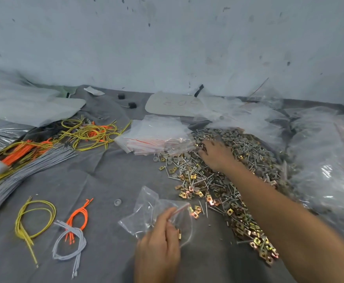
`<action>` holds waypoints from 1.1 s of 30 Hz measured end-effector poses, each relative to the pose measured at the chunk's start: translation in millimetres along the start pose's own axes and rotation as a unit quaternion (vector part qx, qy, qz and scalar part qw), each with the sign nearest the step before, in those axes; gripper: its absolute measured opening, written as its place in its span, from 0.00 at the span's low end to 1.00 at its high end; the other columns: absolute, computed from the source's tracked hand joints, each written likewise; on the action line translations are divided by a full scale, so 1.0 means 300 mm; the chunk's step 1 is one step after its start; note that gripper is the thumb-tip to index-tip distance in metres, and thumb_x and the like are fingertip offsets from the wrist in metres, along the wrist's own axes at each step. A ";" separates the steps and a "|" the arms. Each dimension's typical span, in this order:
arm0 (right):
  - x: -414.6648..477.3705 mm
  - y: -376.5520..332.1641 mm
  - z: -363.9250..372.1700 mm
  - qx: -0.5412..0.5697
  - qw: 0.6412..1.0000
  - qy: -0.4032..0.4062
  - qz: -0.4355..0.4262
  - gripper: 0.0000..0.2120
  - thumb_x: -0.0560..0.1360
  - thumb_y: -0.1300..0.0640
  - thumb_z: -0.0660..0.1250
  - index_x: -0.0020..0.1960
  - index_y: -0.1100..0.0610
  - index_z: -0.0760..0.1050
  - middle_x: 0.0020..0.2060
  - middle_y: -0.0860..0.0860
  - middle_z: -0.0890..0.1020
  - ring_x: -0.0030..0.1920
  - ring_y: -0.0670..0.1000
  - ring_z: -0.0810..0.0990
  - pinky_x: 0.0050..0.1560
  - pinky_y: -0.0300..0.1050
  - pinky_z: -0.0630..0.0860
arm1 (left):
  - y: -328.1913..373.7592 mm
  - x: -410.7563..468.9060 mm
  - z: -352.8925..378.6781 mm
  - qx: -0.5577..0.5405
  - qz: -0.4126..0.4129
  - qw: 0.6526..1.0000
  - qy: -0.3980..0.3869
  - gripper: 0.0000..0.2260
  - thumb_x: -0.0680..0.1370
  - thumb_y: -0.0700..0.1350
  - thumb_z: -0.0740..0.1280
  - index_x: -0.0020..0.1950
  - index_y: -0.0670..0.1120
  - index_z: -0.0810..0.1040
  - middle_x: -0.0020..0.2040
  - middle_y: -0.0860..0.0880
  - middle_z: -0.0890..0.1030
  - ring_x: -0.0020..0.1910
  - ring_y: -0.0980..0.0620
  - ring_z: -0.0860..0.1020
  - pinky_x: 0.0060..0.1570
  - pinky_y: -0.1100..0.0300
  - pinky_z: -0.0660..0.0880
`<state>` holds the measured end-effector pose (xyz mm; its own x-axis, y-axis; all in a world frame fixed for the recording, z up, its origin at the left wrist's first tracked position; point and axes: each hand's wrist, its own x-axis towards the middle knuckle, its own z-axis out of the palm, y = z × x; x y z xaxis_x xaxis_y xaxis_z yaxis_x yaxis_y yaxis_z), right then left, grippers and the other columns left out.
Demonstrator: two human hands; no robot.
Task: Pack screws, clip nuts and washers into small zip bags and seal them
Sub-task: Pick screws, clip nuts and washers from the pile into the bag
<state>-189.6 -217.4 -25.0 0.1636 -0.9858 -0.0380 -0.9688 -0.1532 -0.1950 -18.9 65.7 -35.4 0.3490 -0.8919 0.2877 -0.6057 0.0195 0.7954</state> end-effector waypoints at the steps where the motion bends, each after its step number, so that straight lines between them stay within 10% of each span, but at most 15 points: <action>1: -0.028 -0.001 -0.002 -0.008 1.000 0.017 -0.003 0.25 0.83 0.40 0.52 0.76 0.50 0.61 0.76 0.58 0.65 0.78 0.62 0.59 0.75 0.68 0.60 | -0.002 0.000 0.001 -0.005 -0.006 1.000 0.003 0.16 0.78 0.40 0.68 0.58 0.60 0.83 0.29 0.60 0.75 0.29 0.61 0.74 0.30 0.65 0.69; 18: -0.692 -0.040 -0.062 0.010 0.991 0.056 -0.124 0.21 0.86 0.45 0.51 0.78 0.44 0.59 0.77 0.46 0.65 0.75 0.52 0.63 0.74 0.56 0.62 | 0.006 -0.003 -0.019 -0.034 -0.030 0.999 -0.022 0.17 0.77 0.53 0.54 0.63 0.63 0.74 0.44 0.55 0.85 0.45 0.48 0.81 0.46 0.50 0.77; 26: -0.831 0.047 -0.119 0.220 0.964 0.140 -0.051 0.04 0.82 0.54 0.65 0.54 0.49 0.79 0.42 0.39 0.80 0.38 0.37 0.76 0.38 0.37 0.67 | -0.001 0.001 -0.013 -0.021 -0.011 1.000 -0.015 0.19 0.77 0.51 0.54 0.63 0.58 0.78 0.39 0.57 0.83 0.41 0.49 0.79 0.44 0.50 0.76; 33: -0.746 0.015 -0.098 0.181 0.978 0.089 -0.058 0.04 0.80 0.54 0.67 0.52 0.47 0.79 0.45 0.40 0.78 0.44 0.40 0.76 0.50 0.47 0.78 | -0.020 0.006 0.005 -0.003 0.000 1.000 -0.003 0.14 0.81 0.42 0.61 0.63 0.55 0.79 0.41 0.54 0.84 0.41 0.47 0.80 0.40 0.53 0.73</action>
<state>-236.1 0.6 11.3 0.2017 -0.9647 0.1690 -0.8109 -0.2613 -0.5236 -15.7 63.1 -40.4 0.3448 -0.8947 0.2840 -0.6019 0.0215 0.7983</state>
